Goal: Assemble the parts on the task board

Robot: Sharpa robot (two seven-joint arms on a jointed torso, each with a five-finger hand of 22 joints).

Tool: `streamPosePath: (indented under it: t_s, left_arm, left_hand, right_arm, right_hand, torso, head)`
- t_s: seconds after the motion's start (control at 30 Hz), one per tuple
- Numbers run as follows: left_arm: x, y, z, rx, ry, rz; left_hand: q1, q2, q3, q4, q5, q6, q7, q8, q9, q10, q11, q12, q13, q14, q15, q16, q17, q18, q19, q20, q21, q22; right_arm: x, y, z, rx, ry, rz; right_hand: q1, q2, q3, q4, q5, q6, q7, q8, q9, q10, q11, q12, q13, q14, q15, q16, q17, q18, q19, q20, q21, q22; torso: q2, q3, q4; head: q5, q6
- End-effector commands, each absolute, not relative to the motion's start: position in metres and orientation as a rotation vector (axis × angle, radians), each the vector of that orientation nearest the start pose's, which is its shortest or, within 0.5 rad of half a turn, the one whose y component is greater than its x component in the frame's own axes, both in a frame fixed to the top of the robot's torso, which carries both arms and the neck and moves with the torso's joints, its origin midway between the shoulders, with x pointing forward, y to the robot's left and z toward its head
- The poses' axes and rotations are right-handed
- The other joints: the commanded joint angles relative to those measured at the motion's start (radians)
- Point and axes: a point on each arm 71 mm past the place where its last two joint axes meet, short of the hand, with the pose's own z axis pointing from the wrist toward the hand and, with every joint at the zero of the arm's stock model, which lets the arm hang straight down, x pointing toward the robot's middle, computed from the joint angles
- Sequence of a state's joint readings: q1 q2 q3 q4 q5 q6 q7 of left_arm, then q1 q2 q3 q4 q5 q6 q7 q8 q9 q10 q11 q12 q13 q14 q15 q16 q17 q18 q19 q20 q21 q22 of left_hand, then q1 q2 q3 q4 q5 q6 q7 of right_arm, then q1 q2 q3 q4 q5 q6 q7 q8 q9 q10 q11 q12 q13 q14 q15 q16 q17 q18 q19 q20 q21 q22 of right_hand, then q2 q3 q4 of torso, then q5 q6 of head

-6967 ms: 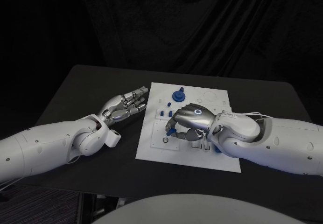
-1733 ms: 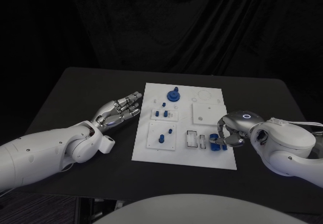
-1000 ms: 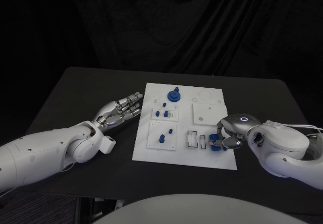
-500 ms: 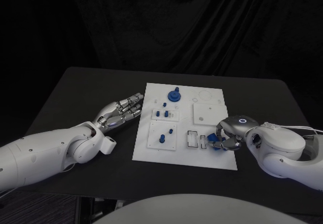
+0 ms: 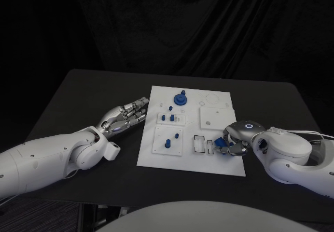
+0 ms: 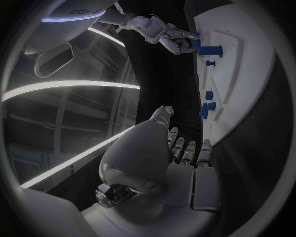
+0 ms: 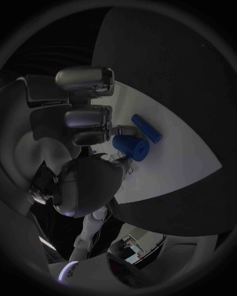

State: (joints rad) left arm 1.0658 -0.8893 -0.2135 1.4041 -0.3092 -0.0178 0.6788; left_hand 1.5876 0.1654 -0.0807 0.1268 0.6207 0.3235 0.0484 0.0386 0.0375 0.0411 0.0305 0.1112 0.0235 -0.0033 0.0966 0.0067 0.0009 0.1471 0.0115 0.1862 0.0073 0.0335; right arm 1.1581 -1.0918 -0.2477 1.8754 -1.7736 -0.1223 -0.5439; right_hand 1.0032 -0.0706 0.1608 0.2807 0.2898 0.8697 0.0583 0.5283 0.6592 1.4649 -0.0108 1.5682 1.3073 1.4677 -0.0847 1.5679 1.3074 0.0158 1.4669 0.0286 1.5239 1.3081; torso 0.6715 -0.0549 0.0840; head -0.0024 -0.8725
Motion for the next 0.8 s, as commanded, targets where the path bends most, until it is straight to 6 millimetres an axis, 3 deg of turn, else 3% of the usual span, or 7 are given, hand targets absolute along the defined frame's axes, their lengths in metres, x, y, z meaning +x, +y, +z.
streamPosePath:
  t_s: [0.03,0.23,0.37,0.63,0.8]
  left_arm:
    - [0.4341,0.2471,-0.2798,-0.725,1.563,-1.744]
    - [0.4340,0.2467,-0.2803,-0.727,1.565,-1.746]
    - [0.4338,0.2468,-0.2804,-0.727,1.565,-1.745]
    - [0.4337,0.2477,-0.2806,-0.728,1.566,-1.744]
    - [0.4337,0.2480,-0.2808,-0.728,1.566,-1.745]
  left_hand:
    - [0.000,0.010,0.004,0.000,-0.006,-0.001,0.005,0.000,0.000,-0.001,0.008,0.004,-0.001,0.003,0.006,-0.007,-0.001,0.011,-0.002,0.006,0.002,0.001]
    - [0.000,0.011,0.006,0.000,-0.007,-0.001,0.008,0.000,0.000,0.000,0.013,0.008,0.000,0.003,0.008,-0.007,-0.001,0.012,-0.002,0.009,0.002,0.001]
    - [0.000,0.011,0.006,0.000,-0.007,-0.001,0.008,0.000,0.000,0.000,0.013,0.008,0.000,0.003,0.008,-0.007,-0.001,0.012,-0.002,0.009,0.002,0.001]
    - [0.000,0.011,0.006,0.000,-0.007,0.003,0.010,0.001,0.000,0.001,0.015,0.009,0.000,0.003,0.008,-0.007,-0.001,0.013,-0.002,0.010,0.002,0.001]
    - [0.000,0.011,0.007,-0.001,-0.009,0.005,0.012,0.001,0.001,0.001,0.016,0.010,0.000,0.003,0.008,-0.007,-0.001,0.014,-0.002,0.011,0.002,0.001]
  right_arm:
    - [0.3724,-0.2396,-0.2565,-0.328,2.017,0.157]
    - [0.3735,-0.2398,-0.2598,-0.301,2.057,0.167]
    - [0.3742,-0.2398,-0.2615,-0.274,2.078,0.183]
    - [0.3750,-0.2393,-0.2591,-0.198,2.054,0.249]
    - [0.3735,-0.2402,-0.2553,-0.073,2.035,0.334]
  right_hand:
    - [0.017,0.001,0.009,-0.004,-0.006,0.004,0.006,-0.011,-0.006,0.106,0.008,0.003,0.263,0.103,0.006,0.003,0.263,-0.001,0.074,0.003,-0.007,0.243]
    - [0.055,-0.001,0.015,-0.023,-0.006,0.012,0.008,-0.030,-0.017,0.106,0.010,0.003,0.263,0.103,0.009,0.003,0.263,-0.001,0.074,0.007,-0.006,0.243]
    - [0.108,0.008,0.032,-0.060,-0.006,0.023,0.007,-0.041,-0.023,0.106,0.009,0.003,0.263,0.103,0.009,0.003,0.263,0.000,0.074,0.007,-0.007,0.242]
    - [0.127,0.021,0.041,-0.077,-0.006,0.039,0.002,-0.041,-0.023,0.106,0.005,0.003,0.263,0.103,0.007,0.003,0.263,-0.002,0.077,0.006,-0.002,0.244]
    - [0.156,0.032,0.054,-0.104,-0.006,0.065,-0.010,-0.030,-0.016,0.106,-0.005,0.003,0.263,0.103,-0.001,0.003,0.263,-0.004,0.081,0.000,0.006,0.247]
  torso:
    - [0.001,0.0006,-0.0002]
    - [0.000,0.0009,-0.0005]
    - [0.000,0.0007,-0.0010]
    - [0.000,0.0001,-0.0005]
    - [0.000,0.0003,-0.0003]
  head:
    - [0.000,0.000]
    - [0.003,0.000]
    - [0.005,0.000]
    - [0.009,0.000]
    - [0.009,0.000]
